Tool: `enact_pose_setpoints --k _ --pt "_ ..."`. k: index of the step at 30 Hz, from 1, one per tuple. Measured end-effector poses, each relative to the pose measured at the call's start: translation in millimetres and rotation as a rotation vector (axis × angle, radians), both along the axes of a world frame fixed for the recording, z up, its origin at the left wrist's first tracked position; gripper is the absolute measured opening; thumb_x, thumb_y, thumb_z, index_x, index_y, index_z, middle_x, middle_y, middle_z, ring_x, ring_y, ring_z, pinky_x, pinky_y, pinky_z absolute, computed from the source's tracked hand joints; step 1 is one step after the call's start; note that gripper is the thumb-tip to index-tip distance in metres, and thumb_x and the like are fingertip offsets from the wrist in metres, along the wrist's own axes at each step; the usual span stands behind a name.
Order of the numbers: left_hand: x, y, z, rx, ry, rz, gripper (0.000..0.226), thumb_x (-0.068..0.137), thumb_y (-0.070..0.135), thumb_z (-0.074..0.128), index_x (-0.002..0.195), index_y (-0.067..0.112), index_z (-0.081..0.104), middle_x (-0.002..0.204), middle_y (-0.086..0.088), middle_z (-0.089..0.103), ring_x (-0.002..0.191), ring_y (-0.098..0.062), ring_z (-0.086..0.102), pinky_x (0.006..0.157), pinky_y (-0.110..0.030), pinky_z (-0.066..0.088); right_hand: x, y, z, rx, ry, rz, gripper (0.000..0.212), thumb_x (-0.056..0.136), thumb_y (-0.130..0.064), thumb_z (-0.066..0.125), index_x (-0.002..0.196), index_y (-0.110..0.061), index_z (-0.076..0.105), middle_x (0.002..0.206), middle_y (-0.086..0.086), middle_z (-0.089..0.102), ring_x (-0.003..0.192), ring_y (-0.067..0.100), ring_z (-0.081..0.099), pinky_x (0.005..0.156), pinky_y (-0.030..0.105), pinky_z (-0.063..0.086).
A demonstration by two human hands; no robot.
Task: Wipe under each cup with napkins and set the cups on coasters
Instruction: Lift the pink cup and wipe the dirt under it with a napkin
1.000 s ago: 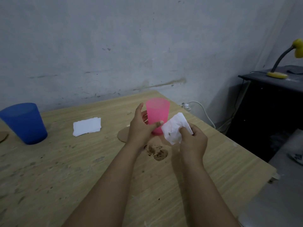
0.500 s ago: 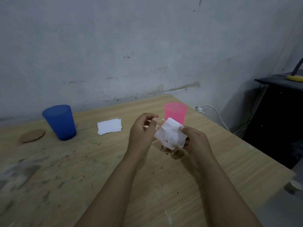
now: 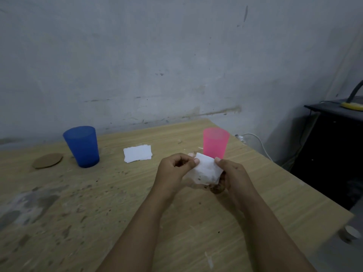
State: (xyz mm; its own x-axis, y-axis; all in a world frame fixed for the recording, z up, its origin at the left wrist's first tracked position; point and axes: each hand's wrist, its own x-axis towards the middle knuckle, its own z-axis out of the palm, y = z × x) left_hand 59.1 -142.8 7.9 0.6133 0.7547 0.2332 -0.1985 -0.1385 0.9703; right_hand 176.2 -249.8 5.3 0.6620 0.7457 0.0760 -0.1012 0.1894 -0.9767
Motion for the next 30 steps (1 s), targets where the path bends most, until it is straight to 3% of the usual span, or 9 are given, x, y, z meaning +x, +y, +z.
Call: enact_pose_setpoints --k 4,8,11,13,16,20,25,28,30 --pt "-0.3 1.7 1.2 -0.042 -0.043 -0.020 0.009 0.083 0.009 0.068 0.078 0.003 0.067 0.075 -0.002 0.067 0.064 -0.003 0.061 0.056 -0.015 0.048 3.3 0.6 -2.8 0.032 -0.033 0.082 0.031 0.086 -0.022 0.062 0.110 -0.004 0.066 0.107 0.023 0.069 0.100 0.040 0.065 0.089 0.058 0.049" --pt "1.3 4.6 0.9 -0.125 -0.048 0.031 0.012 0.083 0.019 0.070 0.077 0.009 0.068 0.075 -0.002 0.066 0.068 -0.010 0.061 0.062 -0.025 0.051 3.5 1.1 -4.3 0.058 -0.041 0.122 0.033 0.081 -0.007 0.063 0.114 -0.003 0.063 0.106 0.017 0.071 0.099 0.034 0.067 0.083 0.047 0.056" --pt "1.5 7.2 -1.7 -0.127 -0.034 0.048 0.011 0.081 0.020 0.072 0.079 0.010 0.069 0.079 -0.004 0.070 0.074 -0.016 0.065 0.068 -0.032 0.053 4.7 2.9 -6.8 0.091 -0.022 0.087 0.033 0.080 -0.021 0.065 0.108 -0.005 0.067 0.106 0.021 0.069 0.101 0.042 0.064 0.089 0.056 0.050" --pt "1.2 7.7 -3.3 -0.135 -0.039 0.044 0.011 0.081 0.018 0.072 0.085 0.009 0.069 0.081 -0.005 0.072 0.073 -0.014 0.067 0.064 -0.027 0.054 3.7 3.1 -5.1 0.119 0.036 0.075 0.037 0.076 -0.030 0.072 0.107 -0.010 0.066 0.107 0.027 0.066 0.095 0.049 0.062 0.080 0.055 0.047" --pt "1.2 9.3 -4.1 -0.114 -0.041 0.076 0.007 0.081 0.017 0.072 0.082 0.011 0.068 0.080 -0.002 0.071 0.072 -0.011 0.064 0.063 -0.022 0.052 7.3 1.8 -4.6 0.160 0.121 0.075 0.017 0.078 -0.017 0.063 0.092 -0.017 0.054 0.086 0.025 0.058 0.069 0.032 0.053 0.057 0.035 0.039" --pt "0.4 10.3 -4.3 -0.118 -0.083 0.080 0.006 0.081 0.015 0.071 0.077 0.014 0.068 0.079 -0.001 0.069 0.075 -0.013 0.063 0.069 -0.030 0.051 11.6 1.8 -8.4 0.144 -0.048 0.064 0.015 0.081 -0.007 0.065 0.076 -0.014 0.053 0.060 0.014 0.055 0.052 0.023 0.052 0.047 0.025 0.042" --pt "1.5 12.0 -4.3 -0.133 -0.112 0.054 0.008 0.081 0.015 0.071 0.074 0.018 0.068 0.078 -0.002 0.068 0.078 -0.018 0.063 0.072 -0.038 0.051 9.6 4.8 -9.5 0.130 -0.111 0.037 0.020 0.084 -0.004 0.061 0.103 -0.002 0.064 0.094 0.018 0.072 0.085 0.030 0.070 0.069 0.039 0.059" --pt "1.3 10.8 -3.9 -0.123 -0.103 0.033 0.006 0.081 0.018 0.071 0.075 0.017 0.068 0.077 0.002 0.068 0.076 -0.015 0.062 0.069 -0.035 0.050 10.6 4.9 -10.7 0.111 -0.135 0.008 0.013 0.086 -0.007 0.061 0.093 -0.003 0.070 0.089 0.010 0.073 0.081 0.025 0.069 0.064 0.031 0.056" --pt "1.4 10.9 -4.5 -0.108 -0.077 0.032 0.008 0.082 0.021 0.071 0.075 0.017 0.067 0.080 0.007 0.069 0.075 -0.010 0.062 0.067 -0.029 0.048 11.6 4.5 -11.7 0.117 -0.093 0.005 0.016 0.083 -0.016 0.066 0.086 -0.001 0.071 0.087 0.015 0.071 0.081 0.029 0.067 0.068 0.037 0.057"
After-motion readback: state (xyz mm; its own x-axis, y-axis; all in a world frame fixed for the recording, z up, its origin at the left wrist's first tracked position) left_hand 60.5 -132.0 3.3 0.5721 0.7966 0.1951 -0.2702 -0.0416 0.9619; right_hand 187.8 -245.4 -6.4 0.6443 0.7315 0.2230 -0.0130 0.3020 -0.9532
